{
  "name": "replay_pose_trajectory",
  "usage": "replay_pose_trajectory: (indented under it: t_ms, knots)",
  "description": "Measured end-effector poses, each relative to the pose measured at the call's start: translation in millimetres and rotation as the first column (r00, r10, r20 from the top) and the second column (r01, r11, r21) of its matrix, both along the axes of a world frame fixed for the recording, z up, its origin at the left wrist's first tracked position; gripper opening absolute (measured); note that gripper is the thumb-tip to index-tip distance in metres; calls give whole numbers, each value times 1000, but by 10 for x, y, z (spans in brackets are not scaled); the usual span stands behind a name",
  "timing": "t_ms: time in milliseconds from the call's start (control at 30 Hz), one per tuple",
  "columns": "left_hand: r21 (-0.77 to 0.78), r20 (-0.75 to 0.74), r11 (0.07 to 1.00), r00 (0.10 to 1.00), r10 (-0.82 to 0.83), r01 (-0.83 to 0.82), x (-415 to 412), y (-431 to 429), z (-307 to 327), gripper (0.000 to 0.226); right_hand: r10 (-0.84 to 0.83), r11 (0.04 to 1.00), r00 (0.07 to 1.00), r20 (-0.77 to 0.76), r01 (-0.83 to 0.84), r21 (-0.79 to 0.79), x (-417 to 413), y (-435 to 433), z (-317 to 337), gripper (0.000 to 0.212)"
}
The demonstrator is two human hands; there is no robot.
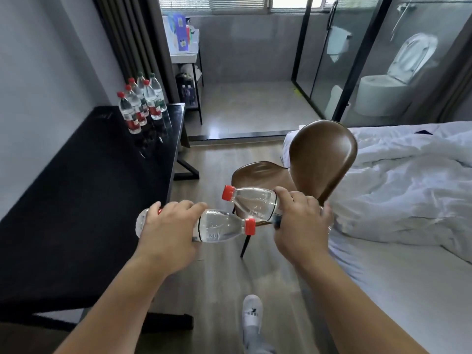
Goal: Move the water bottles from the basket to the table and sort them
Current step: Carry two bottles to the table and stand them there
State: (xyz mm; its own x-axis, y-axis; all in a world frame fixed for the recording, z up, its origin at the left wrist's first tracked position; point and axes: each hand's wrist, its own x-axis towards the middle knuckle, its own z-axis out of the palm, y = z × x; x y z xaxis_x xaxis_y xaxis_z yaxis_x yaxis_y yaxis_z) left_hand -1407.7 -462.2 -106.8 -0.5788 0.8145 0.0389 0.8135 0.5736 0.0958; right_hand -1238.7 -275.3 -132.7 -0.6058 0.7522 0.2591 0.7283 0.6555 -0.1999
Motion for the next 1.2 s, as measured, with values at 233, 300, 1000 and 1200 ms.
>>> replay_pose_trajectory:
  t_ms: [233, 300, 1000, 1200]
  knots:
    - [-35, -34, 993, 994, 109, -110, -1050, 733, -48, 67, 94, 993, 995, 18, -93, -76, -1258, 935, -51, 74]
    - [-45, -29, 988, 989, 144, -145, -1313, 914, 31, 65, 136, 987, 991, 17, -134, -90, -1598, 1187, -22, 73]
    - [-37, 56, 915, 914, 402, -401, -3944, 1770, -203, 64, 420, 905, 903, 95, -409, -114, -4896, 2342, 9, 84]
    - [-10, 74, 879, 876, 476, -476, -4670, 1706, -148, 65, 482, 876, 867, 128, -474, -88, -5830, 2345, 82, 82]
